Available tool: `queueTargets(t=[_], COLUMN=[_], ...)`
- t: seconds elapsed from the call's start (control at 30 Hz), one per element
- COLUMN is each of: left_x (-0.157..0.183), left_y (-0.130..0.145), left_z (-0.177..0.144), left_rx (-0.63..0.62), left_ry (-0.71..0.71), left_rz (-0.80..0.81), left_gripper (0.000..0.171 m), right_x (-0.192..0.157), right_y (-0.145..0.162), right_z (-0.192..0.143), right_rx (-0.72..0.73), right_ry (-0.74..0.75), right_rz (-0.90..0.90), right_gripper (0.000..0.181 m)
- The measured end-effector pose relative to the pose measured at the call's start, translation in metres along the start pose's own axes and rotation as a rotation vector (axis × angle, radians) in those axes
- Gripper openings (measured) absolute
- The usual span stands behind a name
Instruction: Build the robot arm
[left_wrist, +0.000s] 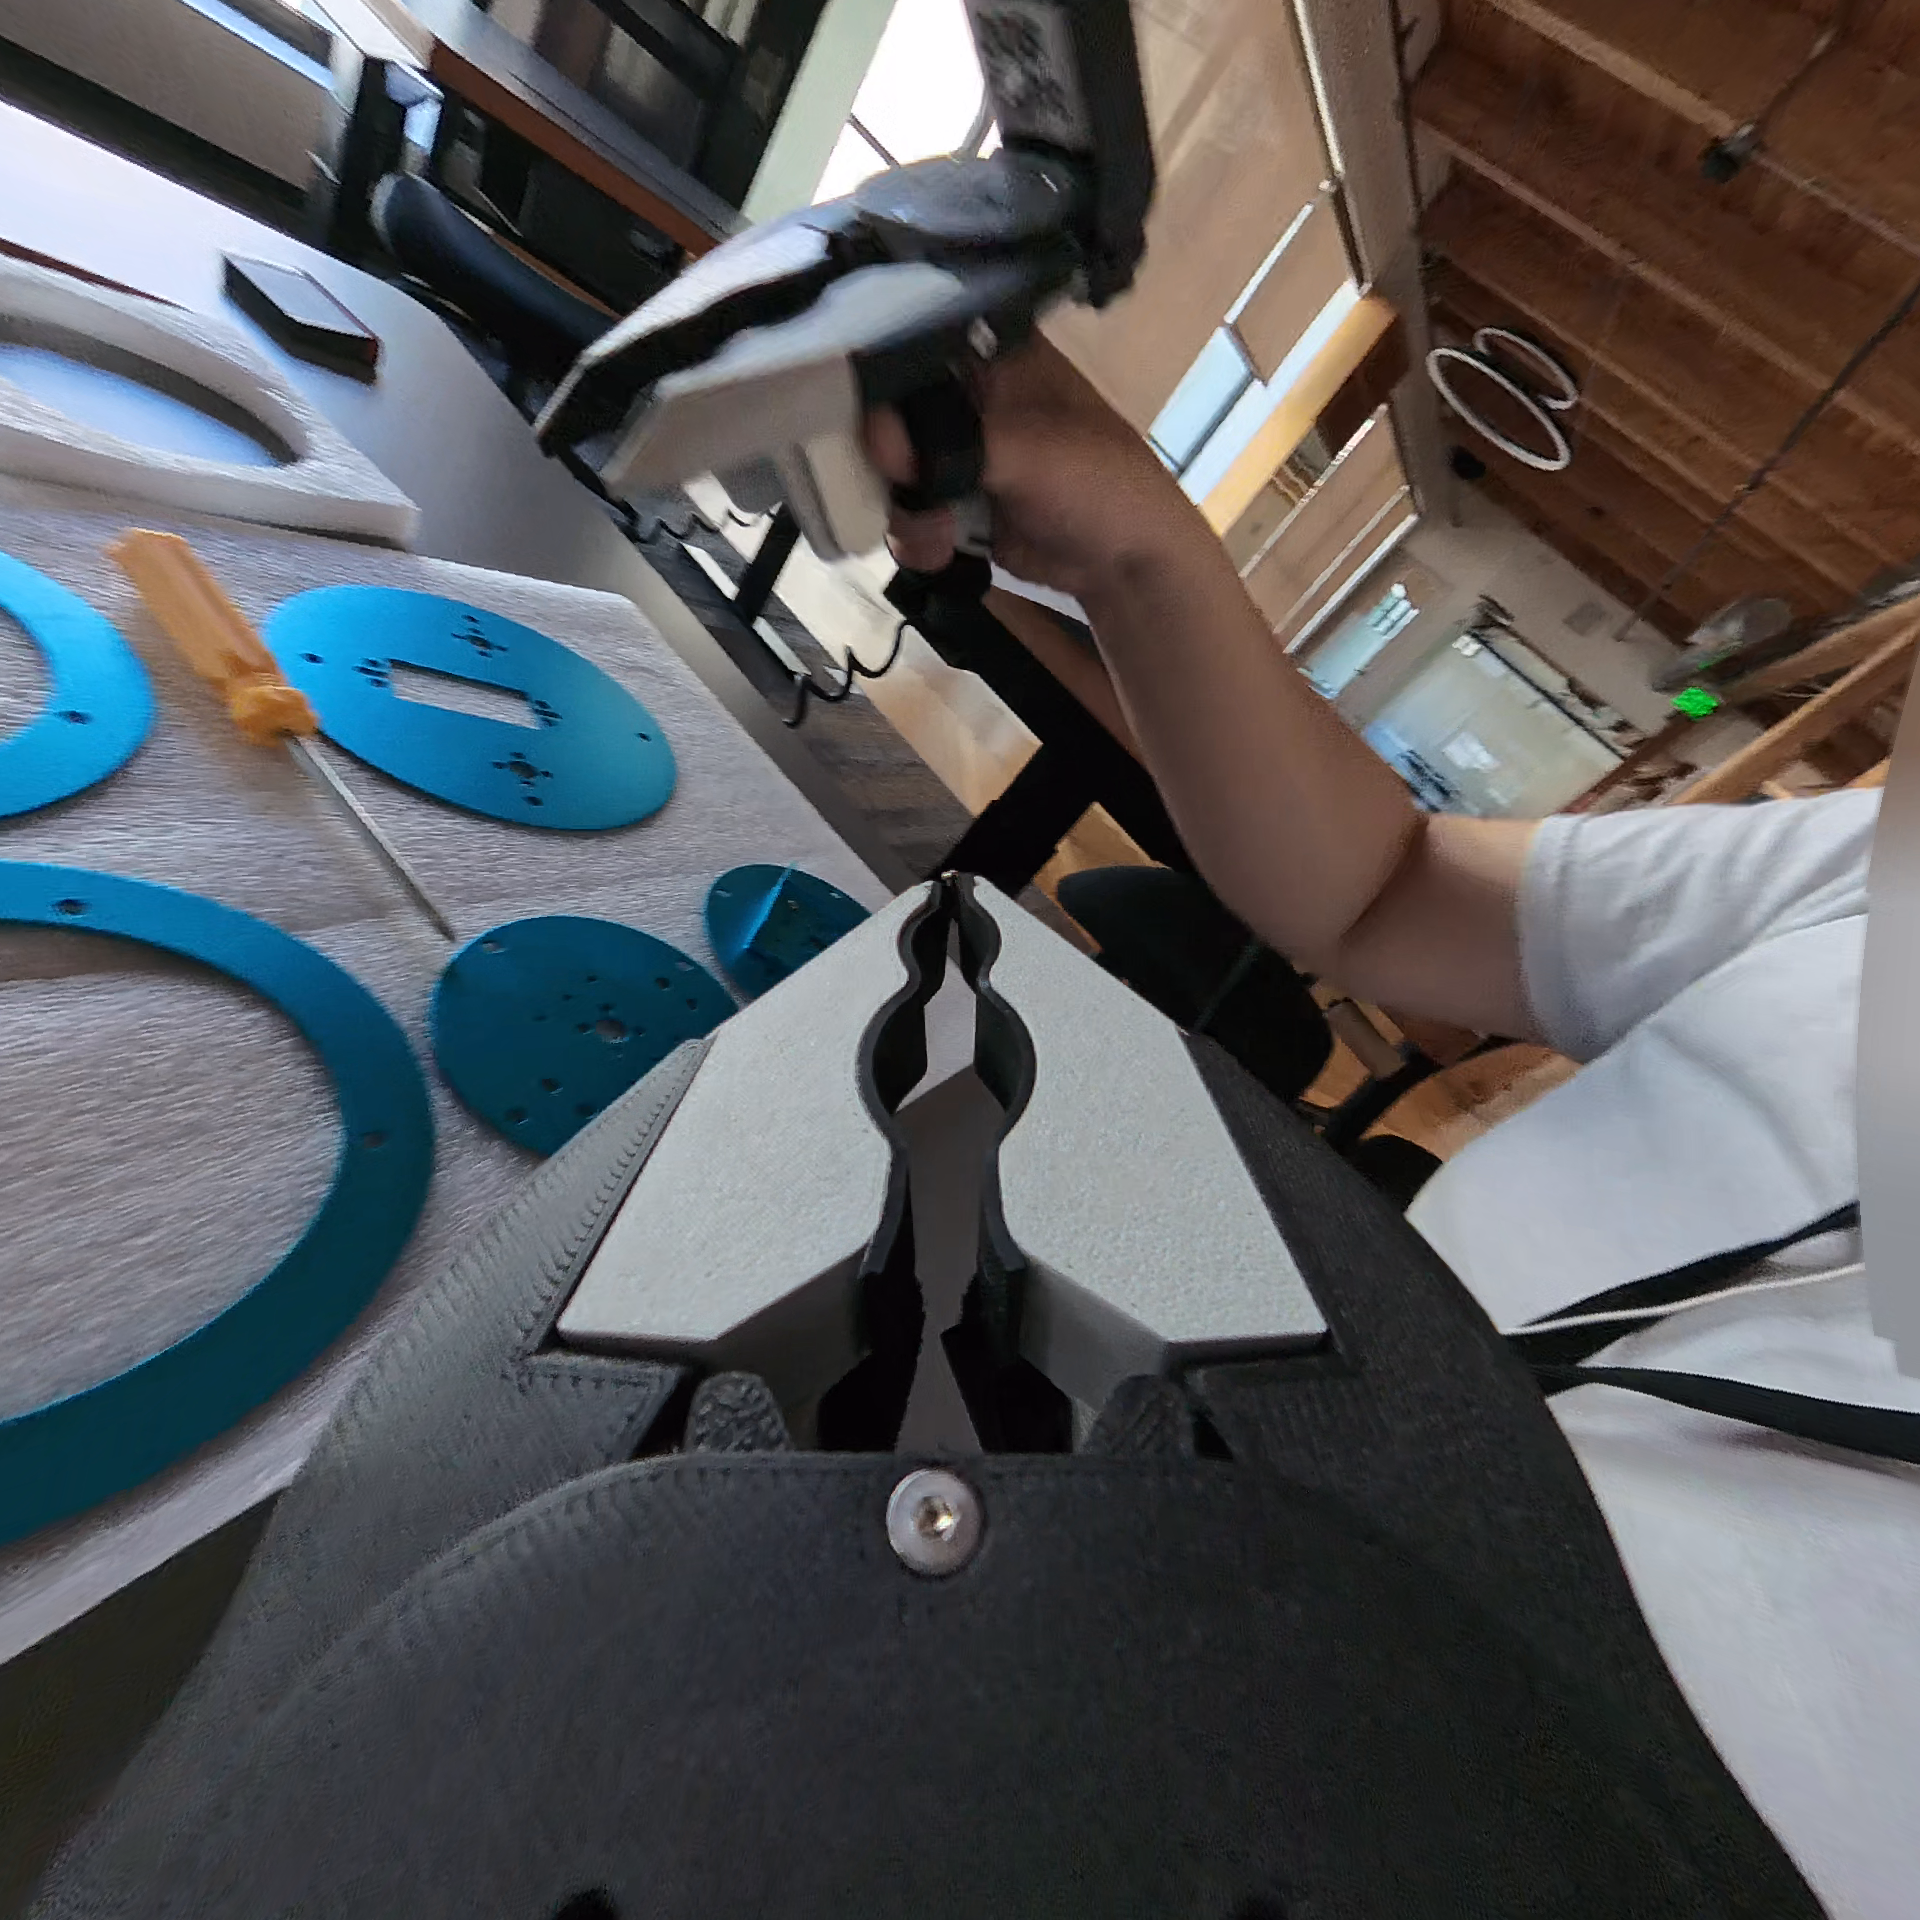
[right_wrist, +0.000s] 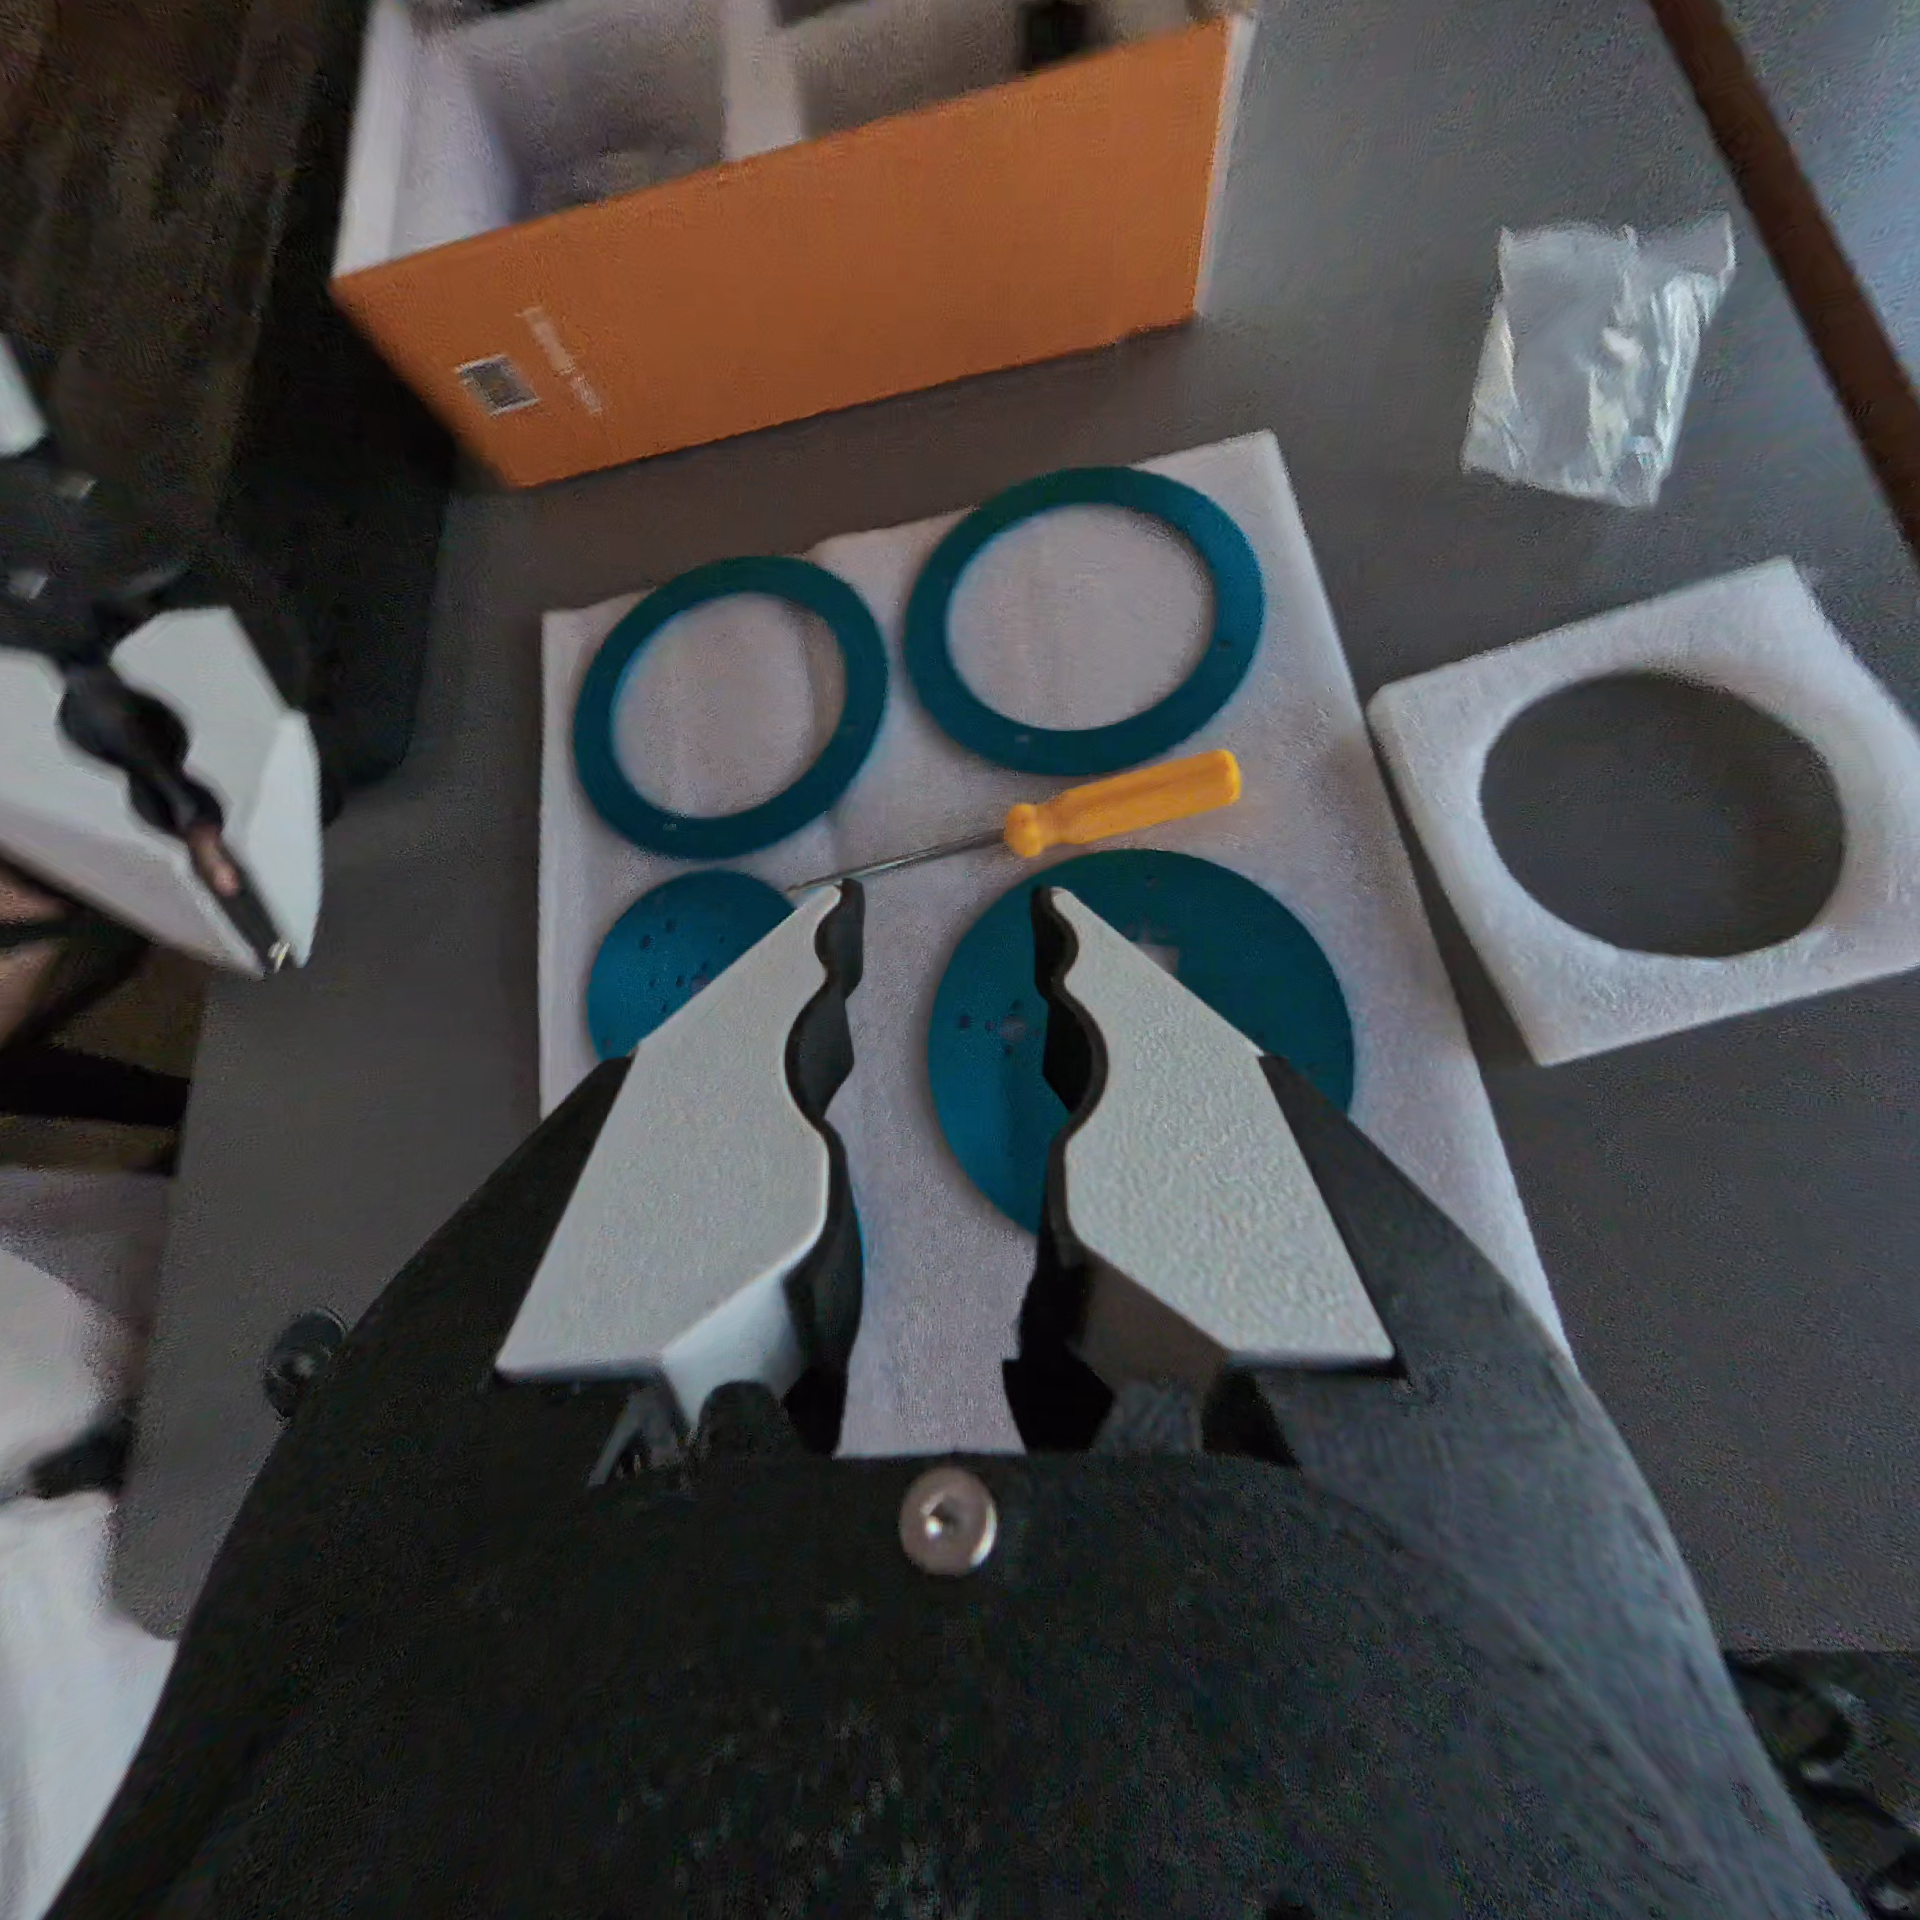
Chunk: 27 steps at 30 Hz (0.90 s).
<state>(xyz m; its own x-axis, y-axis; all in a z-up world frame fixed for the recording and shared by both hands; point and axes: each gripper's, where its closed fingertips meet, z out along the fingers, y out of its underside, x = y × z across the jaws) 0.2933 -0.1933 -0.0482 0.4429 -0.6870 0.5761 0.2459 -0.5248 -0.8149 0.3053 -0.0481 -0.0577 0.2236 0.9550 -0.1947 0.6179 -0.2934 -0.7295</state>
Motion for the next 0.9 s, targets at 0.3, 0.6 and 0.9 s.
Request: queueTargets(t=[0.3,0.6,0.9], left_x=[-0.010,-0.001,0.018], left_y=[0.000,-0.001,-0.001], left_z=[-0.030,-0.061,-0.085], left_rx=[-0.022,-0.012,0.021], left_ry=[-0.144,-0.177,-0.201], left_rz=[0.092,0.200,0.247], left_gripper=[0.000,0.000,0.000], right_x=[0.058,0.063,0.065], right_y=[0.003,0.030,0.032], right_z=[0.064,0.094,0.098], right_rx=[-0.353,-0.536,-0.594], right_ry=[0.096,0.329,0.408], right_rz=[0.556,0.603,0.678], right_gripper=[0.025,0.031,0.021])
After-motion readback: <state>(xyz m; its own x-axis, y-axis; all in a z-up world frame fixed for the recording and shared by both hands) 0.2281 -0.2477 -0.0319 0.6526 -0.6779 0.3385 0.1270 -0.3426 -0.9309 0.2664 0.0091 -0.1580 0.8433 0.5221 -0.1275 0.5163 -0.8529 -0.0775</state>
